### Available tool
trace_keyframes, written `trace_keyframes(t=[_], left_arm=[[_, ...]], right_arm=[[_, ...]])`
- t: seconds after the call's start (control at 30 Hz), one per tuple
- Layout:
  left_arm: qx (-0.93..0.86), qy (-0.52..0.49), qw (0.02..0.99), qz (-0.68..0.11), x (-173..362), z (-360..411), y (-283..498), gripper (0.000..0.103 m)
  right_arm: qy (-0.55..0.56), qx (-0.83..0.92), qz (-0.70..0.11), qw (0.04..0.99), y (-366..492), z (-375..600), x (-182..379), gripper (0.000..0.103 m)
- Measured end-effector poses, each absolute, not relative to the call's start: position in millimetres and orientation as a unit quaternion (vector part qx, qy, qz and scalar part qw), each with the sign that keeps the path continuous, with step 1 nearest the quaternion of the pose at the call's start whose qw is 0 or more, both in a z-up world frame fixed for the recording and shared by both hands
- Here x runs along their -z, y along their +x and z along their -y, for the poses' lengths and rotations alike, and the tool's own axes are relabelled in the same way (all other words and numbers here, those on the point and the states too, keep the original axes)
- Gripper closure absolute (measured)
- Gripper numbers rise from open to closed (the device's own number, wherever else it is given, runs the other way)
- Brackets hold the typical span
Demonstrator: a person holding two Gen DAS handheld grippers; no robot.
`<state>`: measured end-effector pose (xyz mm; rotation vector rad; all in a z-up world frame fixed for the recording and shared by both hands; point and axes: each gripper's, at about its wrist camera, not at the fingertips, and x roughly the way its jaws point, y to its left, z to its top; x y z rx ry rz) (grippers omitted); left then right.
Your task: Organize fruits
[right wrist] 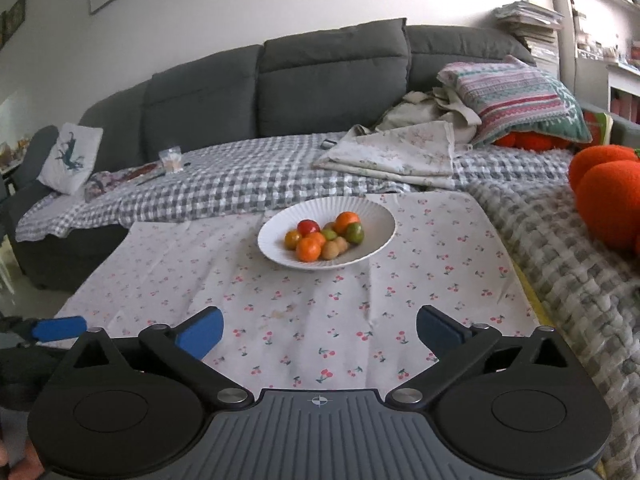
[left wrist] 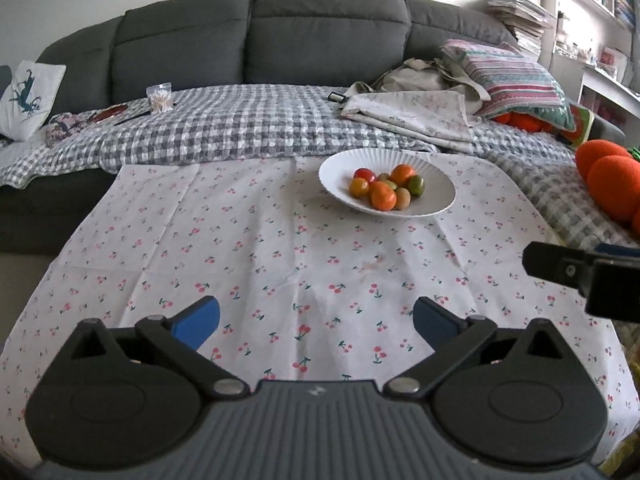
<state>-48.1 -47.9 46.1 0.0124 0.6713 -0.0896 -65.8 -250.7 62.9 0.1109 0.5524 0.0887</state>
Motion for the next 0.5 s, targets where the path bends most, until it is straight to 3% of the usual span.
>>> trace_keyframes(t=[0.5], left_arm=[[0.053, -0.009, 0.943, -0.328, -44.1, 44.3, -48.9, 0.001]], right_arm=[[0.044, -0.026, -0.292, 0.955, -60.4, 244.9, -54.9, 0.0]])
